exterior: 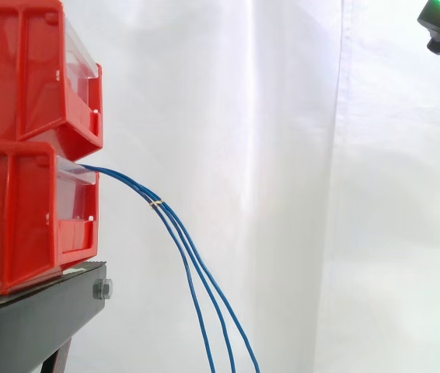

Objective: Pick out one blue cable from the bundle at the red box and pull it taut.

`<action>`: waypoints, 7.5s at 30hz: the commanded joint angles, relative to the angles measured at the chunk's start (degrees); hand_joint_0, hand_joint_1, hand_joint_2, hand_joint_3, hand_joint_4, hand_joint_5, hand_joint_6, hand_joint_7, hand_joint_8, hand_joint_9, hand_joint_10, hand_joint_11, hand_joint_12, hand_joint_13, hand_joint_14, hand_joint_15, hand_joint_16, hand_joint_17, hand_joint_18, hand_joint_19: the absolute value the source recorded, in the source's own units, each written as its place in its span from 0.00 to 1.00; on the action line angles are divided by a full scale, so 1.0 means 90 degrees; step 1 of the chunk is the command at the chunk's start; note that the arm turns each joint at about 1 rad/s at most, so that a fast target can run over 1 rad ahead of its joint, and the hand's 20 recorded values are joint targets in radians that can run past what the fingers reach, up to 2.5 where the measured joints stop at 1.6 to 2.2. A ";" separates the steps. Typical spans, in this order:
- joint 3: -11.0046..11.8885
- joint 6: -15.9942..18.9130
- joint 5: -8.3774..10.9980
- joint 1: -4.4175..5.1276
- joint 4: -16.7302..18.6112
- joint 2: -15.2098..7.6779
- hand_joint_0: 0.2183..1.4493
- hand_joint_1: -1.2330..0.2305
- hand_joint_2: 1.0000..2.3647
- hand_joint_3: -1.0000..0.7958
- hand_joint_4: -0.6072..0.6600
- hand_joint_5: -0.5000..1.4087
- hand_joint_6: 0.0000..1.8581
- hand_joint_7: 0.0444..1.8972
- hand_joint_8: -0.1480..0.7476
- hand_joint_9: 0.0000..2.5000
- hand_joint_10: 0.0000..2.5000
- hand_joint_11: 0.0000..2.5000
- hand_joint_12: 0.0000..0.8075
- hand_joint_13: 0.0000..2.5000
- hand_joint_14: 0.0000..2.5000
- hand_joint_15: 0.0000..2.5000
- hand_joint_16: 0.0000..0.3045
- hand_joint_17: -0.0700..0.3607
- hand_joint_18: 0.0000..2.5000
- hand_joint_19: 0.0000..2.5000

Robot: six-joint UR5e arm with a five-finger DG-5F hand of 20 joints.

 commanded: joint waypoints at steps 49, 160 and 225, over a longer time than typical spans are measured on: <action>-0.0006 -0.0400 0.1230 0.0127 0.2051 -0.1621 0.22 0.43 0.00 0.28 0.56 0.15 0.27 0.32 0.40 0.24 0.00 0.13 0.34 0.22 0.00 0.14 0.13 0.37 0.16 0.20; 0.1859 0.0303 0.1103 0.0225 0.3643 -0.4209 0.27 0.44 0.00 0.32 0.62 0.18 0.27 0.41 0.42 0.25 0.01 0.16 0.36 0.21 0.01 0.15 0.13 0.37 0.16 0.21; 0.1859 0.0361 0.0859 0.0157 0.3994 -0.4209 0.30 0.44 0.01 0.36 0.55 0.19 0.27 0.54 0.42 0.26 0.01 0.17 0.35 0.22 0.01 0.15 0.12 0.36 0.17 0.22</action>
